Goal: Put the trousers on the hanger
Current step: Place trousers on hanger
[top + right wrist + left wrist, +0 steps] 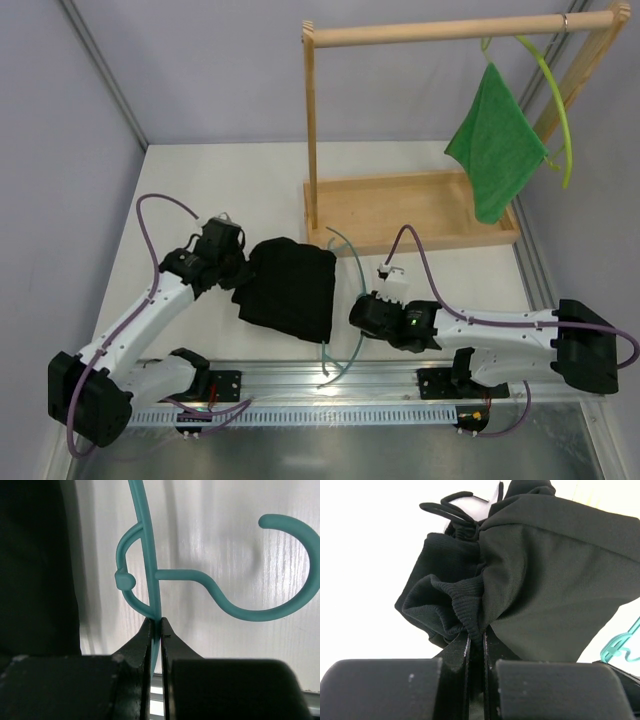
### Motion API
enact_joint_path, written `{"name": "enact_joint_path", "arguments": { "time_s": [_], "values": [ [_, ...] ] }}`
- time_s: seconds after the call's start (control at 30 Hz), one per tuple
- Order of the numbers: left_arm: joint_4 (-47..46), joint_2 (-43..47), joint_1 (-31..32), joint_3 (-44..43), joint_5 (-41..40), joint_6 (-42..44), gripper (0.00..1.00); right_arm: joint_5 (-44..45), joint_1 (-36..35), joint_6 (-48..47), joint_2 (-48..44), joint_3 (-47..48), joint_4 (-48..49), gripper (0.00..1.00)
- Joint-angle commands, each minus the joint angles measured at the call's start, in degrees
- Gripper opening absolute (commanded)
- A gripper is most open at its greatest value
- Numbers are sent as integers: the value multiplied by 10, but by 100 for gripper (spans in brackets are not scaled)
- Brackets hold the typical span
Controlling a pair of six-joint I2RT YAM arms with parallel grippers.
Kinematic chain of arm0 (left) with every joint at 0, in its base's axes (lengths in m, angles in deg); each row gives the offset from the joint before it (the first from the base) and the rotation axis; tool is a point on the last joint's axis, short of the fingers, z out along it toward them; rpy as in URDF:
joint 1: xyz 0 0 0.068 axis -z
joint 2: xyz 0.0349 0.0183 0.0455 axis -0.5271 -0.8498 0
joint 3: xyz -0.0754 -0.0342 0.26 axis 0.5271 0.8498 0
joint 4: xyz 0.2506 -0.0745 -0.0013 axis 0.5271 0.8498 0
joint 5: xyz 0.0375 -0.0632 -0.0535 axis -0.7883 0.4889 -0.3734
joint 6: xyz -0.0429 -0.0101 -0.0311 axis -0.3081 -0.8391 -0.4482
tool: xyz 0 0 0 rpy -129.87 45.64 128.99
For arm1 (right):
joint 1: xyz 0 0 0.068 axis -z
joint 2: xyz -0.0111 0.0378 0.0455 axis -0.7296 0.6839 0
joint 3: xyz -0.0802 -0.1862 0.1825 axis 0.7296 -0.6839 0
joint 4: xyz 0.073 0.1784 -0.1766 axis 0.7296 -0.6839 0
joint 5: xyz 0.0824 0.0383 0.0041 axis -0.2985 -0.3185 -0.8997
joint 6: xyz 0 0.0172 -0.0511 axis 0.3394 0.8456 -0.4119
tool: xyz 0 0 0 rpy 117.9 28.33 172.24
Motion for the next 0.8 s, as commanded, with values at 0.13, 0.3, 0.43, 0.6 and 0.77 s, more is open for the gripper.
{"name": "enact_joint_path", "arguments": {
  "time_s": [0.13,0.3,0.43,0.6,0.77],
  "values": [
    [-43,26,-62,33,-58,49,0,24,25,-90,-18,-11,-123,4],
    [-65,20,-64,95,-92,26,0,18,40,-117,0,-4,-113,4],
    [-75,4,-66,106,-130,5,0,29,43,-110,9,8,-118,4],
    [-117,-12,-71,143,-164,-24,0,26,43,-69,-27,-29,-30,4],
    [-159,-29,-71,178,-105,-34,0,30,43,-28,-55,-85,68,4]
  ]
}}
